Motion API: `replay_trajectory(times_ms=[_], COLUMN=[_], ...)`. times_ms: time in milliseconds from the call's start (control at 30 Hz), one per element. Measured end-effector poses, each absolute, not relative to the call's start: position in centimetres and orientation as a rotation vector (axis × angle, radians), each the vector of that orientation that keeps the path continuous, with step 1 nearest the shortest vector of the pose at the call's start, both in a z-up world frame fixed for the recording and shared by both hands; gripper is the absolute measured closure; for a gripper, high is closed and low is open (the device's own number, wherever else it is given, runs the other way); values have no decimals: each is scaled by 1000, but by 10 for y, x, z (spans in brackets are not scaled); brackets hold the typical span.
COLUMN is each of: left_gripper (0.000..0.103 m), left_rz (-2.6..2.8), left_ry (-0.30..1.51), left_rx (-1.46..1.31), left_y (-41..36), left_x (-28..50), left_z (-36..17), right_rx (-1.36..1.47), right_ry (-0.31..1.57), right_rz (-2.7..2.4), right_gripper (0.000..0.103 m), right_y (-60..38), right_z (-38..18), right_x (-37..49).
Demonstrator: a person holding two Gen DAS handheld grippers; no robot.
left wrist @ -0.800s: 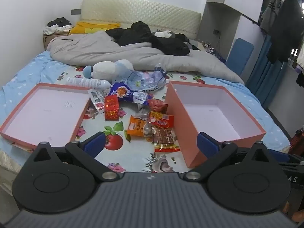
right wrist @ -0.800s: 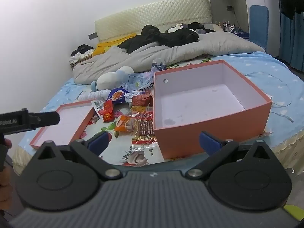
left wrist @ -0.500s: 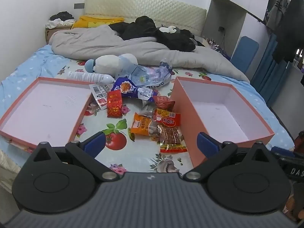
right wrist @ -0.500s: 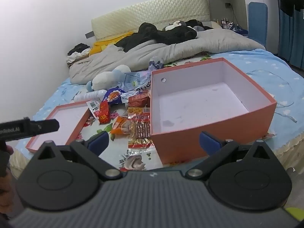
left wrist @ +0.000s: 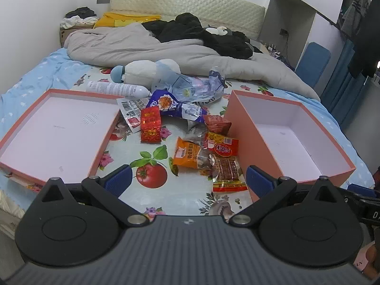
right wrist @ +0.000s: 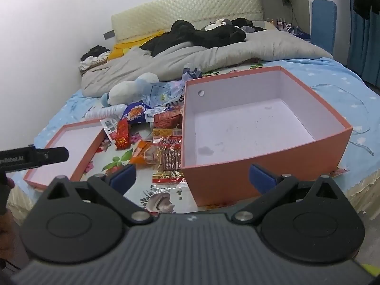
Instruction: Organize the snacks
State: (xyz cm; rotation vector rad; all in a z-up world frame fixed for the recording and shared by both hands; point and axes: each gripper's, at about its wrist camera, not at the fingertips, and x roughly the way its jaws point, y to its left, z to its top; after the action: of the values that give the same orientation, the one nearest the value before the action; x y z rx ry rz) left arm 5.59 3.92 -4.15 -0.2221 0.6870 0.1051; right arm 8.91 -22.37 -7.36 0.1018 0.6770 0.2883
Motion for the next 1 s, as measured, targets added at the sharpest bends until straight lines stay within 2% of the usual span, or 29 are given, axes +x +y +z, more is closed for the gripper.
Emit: replay_trajectory(times_ms=[1000], left_gripper=[0], left_rz=[117], left_ry=[726], left_rx=[-233], left_y=[39], left_x=[44], left_z=[-56], right_rx=[71], right_ry=[704], right_rz=[324], right_gripper=[0], right_y=[-215], right_z=[-83], right_x=[81])
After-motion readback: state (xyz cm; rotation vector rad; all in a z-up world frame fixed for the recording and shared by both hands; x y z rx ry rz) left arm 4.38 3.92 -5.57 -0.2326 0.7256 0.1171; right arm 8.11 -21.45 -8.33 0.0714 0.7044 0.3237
